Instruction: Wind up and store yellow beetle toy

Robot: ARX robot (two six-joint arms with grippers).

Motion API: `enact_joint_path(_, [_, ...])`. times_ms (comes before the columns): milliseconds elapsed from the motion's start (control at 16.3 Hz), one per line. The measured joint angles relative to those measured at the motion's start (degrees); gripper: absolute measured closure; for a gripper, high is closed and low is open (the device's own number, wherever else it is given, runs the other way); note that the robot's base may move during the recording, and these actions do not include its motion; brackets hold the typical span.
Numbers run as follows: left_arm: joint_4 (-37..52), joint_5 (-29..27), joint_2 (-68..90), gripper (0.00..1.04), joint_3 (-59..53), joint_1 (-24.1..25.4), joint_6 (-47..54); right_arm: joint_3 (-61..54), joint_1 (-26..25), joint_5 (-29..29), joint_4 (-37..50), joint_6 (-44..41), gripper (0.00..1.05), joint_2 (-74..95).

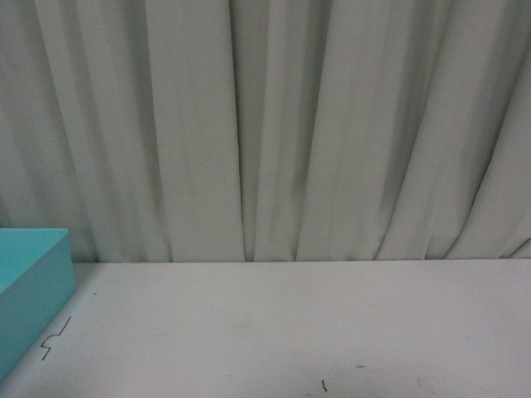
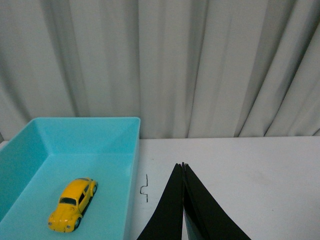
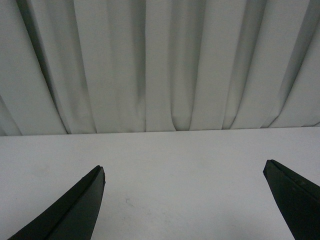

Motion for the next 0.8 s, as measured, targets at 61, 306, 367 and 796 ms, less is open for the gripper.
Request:
enact_joint_path(61, [-1.79,0.0,-2.1,1.03,0.0,0.0,0.0,0.0,0.0,0.0,0.0,0.0,0.07,0.0])
enact_joint_path(306, [-8.46,0.0,-8.94,1.03,-0.02,0.0,-0.02,0.0,0.0,0.0,0.0,0.0,0.07,0.0])
enact_joint_path(367, [-9.75,0.0,-10.12,1.03,-0.02,0.0,-0.02,0.0,0.0,0.02,0.0,0.0,0.07,0.0])
enact_joint_path(796, [-13.29,0.0,-13.73,1.03,-0.02,0.0,-0.02,0.0,0.0,0.0,0.0,0.0,0.07,0.0])
